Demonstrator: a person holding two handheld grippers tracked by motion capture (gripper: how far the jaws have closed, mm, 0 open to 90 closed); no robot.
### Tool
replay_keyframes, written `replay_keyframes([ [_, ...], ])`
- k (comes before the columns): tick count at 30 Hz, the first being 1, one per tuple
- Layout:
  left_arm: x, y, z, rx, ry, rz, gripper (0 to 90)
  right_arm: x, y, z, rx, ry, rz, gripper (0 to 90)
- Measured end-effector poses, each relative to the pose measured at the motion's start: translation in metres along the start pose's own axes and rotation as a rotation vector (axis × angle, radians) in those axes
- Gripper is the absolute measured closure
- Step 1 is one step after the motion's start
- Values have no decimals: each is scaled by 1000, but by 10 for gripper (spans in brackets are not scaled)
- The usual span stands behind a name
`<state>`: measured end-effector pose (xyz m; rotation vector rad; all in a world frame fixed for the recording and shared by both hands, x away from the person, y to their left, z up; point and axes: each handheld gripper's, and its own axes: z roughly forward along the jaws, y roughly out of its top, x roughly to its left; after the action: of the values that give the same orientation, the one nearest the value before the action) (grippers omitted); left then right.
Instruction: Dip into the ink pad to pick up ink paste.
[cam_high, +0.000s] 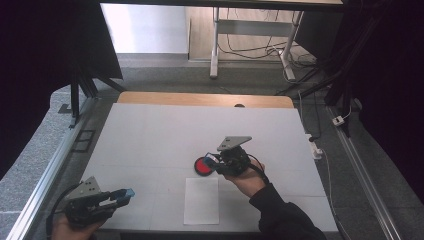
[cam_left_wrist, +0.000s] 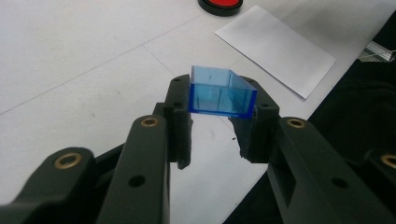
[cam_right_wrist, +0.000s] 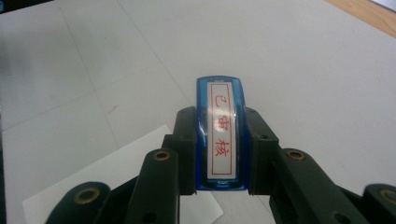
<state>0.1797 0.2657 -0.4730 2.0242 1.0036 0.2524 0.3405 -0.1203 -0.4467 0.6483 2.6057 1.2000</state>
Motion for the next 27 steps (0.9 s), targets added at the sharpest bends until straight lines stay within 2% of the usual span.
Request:
replay_keyframes([
  [27, -1, 1, -2, -6, 7, -3, 684, -10, 6, 33, 73, -30, -12, 703],
])
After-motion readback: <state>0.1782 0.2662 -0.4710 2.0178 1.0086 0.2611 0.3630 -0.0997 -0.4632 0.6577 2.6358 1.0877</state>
